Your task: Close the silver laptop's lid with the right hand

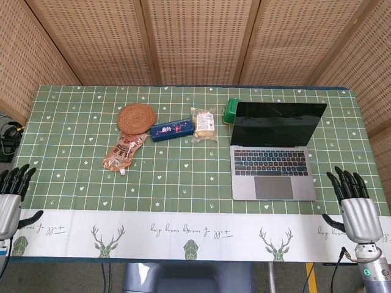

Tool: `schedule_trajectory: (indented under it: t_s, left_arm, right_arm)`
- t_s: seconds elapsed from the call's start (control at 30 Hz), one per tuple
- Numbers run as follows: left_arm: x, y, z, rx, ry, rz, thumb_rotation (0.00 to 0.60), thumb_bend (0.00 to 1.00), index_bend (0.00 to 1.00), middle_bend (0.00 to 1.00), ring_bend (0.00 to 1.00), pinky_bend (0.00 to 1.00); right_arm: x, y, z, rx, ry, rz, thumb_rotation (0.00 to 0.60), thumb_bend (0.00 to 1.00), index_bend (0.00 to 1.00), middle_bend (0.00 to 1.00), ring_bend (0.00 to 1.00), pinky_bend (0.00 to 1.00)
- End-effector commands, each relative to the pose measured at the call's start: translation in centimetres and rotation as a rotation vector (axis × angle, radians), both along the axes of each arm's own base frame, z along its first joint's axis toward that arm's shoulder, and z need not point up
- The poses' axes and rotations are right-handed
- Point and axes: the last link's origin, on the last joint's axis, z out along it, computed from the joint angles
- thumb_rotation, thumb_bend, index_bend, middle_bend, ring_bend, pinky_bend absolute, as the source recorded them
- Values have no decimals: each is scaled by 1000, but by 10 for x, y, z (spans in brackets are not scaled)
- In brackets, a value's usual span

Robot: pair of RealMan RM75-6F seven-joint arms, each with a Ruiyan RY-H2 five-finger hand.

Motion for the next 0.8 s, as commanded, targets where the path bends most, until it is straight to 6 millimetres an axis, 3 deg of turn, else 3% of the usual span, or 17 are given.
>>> schedule_trajectory:
  t_s: [0.03, 0.23, 0.33, 0.5, 0.8]
  left_arm:
    - [0, 1, 0, 3, -1, 3, 600, 150, 0, 0, 0, 0]
    - [-1, 5, 1, 7, -2, 10, 600, 152, 0, 0, 0, 0]
    - [-1, 8, 1, 10, -5, 13, 600, 151, 0, 0, 0, 0]
    - [-1, 11, 1, 12, -6, 18, 600, 151, 0, 0, 0, 0]
    - [-4, 17, -1, 8, 0, 33, 600, 152, 0, 0, 0, 0]
  right_arm:
    - [3, -13, 2, 4, -4, 0, 600, 110, 86, 0, 0, 0]
    - [19, -46, 9, -3, 5, 19, 600, 124, 85, 0, 0, 0]
    - [42, -81, 15, 2, 3, 48, 600, 160, 86, 0, 0, 0]
    - [64, -120, 21, 18, 2, 51, 600, 235, 85, 0, 0, 0]
    - [88, -182, 28, 35, 2, 20, 600, 610, 128, 2, 0, 0]
